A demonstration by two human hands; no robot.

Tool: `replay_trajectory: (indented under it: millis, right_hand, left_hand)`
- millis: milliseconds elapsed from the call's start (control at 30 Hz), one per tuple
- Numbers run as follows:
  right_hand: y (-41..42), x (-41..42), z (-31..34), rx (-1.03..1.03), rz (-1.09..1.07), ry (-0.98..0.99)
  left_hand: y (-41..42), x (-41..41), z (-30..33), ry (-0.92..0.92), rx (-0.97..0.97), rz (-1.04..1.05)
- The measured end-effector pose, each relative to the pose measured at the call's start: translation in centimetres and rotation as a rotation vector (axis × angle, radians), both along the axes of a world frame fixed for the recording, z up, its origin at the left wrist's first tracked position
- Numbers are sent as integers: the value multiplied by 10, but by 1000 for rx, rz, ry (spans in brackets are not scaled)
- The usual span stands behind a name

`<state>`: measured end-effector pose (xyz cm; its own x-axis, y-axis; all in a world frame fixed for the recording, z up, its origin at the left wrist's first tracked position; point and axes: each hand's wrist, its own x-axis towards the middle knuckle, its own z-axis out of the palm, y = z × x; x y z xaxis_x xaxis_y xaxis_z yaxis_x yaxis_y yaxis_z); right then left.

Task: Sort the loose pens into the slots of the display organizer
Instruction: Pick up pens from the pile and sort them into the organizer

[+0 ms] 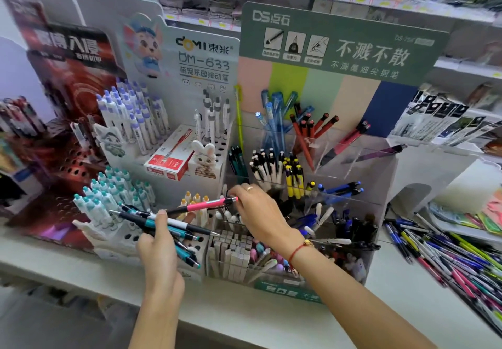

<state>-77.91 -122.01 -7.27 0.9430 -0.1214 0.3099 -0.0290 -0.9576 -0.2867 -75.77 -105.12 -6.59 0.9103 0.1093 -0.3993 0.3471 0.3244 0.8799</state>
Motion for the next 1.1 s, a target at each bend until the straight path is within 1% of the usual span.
replay_trajectory:
  millis: [67,100,167,200,233,267,333,367,400,433,533,600,633,700,767,833,900,967,1100]
  right_hand:
    - [-3,2,-1,-43,24,104]
    - [-3,2,1,-50,41,99]
    - [-3,-4,5,-13,56,7]
    - [-1,-9,9,82,31,-66]
    - [2,-16,13,250,-17,-133]
    - [6,-24,20,474,-60,-172]
    - [14,-38,35,936,-96,-152]
    - [16,-43,40,1101,-103,-122]
    - [17,-47,44,1210,-104,-97]
    - [17,-51,47,1271,-102,-90]
    - [10,-65,56,1339,-132,-142]
    - [1,-76,60,1360,-171,-223]
    - [-5,-81,63,1350,-202,-298]
    - [-26,-92,71,1295,-324,-518]
    - [-57,-108,82,1171,-470,-776]
    - [-90,-123,93,961,-589,-925]
    - [-118,-137,102,799,-662,-965]
    - [-133,-136,105,719,-669,-951]
    - [-146,-123,116,550,-592,-900]
  left_hand:
    - [-2,-1,2,-11,-6,-5]
    - [-3,-2,3,-16,-5,-6]
    - [-4,-3,5,-15,-6,-11]
    - [-5,-4,6,-15,-12,-12]
    - [-7,-5,6,-11,-21,-15]
    - [-8,-6,6,-7,-29,-23]
    - [-15,-8,6,-3,-39,-50]
    - [-20,-11,6,-8,-47,-69]
    - [-25,-14,7,-14,-55,-92]
    - [-31,-18,8,-16,-64,-121]
    - [-47,-27,15,-40,-93,-209]
    - [-58,-32,19,-71,-115,-291]
    - [-64,-34,21,-82,-131,-335]
    - [-76,-39,29,-90,-216,-411]
    - [-87,-46,36,-63,-301,-479]
    - [-94,-50,39,-36,-358,-546]
    - [-106,-56,41,6,-396,-601]
    - [-109,-59,39,38,-401,-617]
    - [-116,-67,41,87,-418,-661]
